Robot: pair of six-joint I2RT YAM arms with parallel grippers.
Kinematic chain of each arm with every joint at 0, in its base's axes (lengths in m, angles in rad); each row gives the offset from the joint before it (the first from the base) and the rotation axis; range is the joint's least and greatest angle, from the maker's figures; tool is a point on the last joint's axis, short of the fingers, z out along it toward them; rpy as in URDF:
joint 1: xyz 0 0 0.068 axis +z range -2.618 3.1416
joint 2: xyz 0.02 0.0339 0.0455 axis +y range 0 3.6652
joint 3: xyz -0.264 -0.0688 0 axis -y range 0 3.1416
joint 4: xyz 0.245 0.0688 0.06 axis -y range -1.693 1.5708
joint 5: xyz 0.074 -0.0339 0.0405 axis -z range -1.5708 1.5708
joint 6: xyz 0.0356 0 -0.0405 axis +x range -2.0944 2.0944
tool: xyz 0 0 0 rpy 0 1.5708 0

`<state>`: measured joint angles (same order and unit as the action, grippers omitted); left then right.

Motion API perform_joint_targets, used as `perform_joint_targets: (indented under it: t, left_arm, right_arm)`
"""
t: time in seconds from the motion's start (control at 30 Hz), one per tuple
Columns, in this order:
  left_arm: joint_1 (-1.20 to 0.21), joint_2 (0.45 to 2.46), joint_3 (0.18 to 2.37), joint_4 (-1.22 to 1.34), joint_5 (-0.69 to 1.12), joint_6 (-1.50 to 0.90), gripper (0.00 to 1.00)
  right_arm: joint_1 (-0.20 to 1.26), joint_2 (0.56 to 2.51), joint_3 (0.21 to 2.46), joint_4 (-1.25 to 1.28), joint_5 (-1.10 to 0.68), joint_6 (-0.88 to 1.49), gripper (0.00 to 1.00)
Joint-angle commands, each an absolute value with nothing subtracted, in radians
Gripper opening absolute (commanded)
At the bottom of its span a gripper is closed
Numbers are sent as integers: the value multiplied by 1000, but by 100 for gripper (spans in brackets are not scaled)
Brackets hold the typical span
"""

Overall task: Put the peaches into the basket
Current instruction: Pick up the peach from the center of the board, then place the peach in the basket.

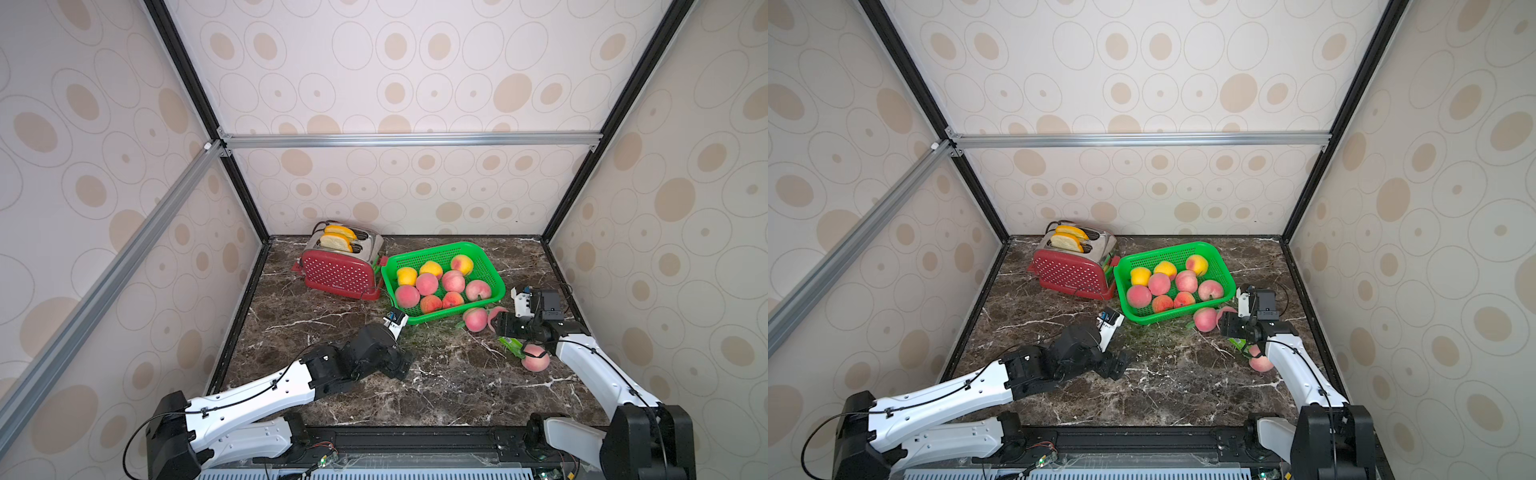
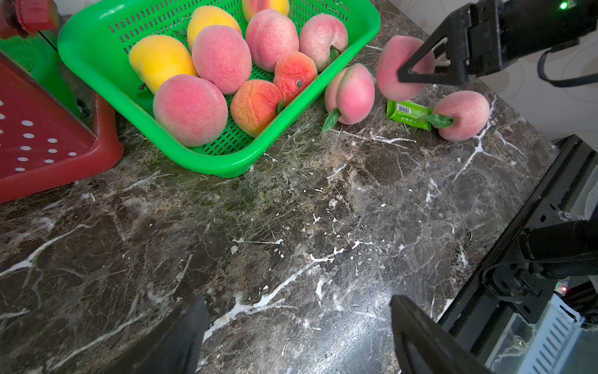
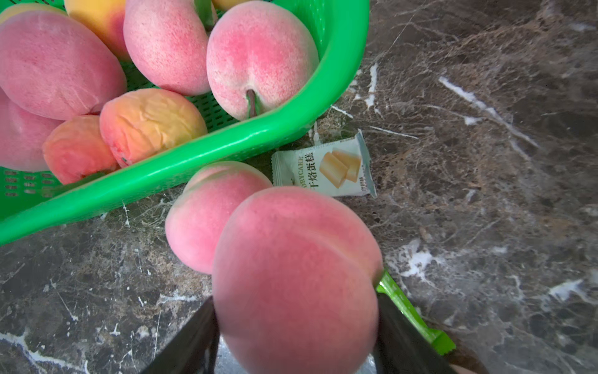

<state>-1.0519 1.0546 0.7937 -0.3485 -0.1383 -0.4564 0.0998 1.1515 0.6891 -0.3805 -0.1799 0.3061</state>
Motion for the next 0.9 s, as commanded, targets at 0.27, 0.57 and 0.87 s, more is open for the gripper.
perform_joint_targets:
  t: [0.27,0.57,0.87]
  left_arm:
    - [-1057,1035,848,-385,-172,-454,92]
    - [-1051,1042,882,-411,-184,-402,92]
    - [-1029,1045,908,-406,-122,-386,92]
  right_arm:
    - [98,994,757,-534,-181,304,65]
    - [111,959,879,-611,-212,286,65]
    - [136,1127,1010,-577,-260,252,65]
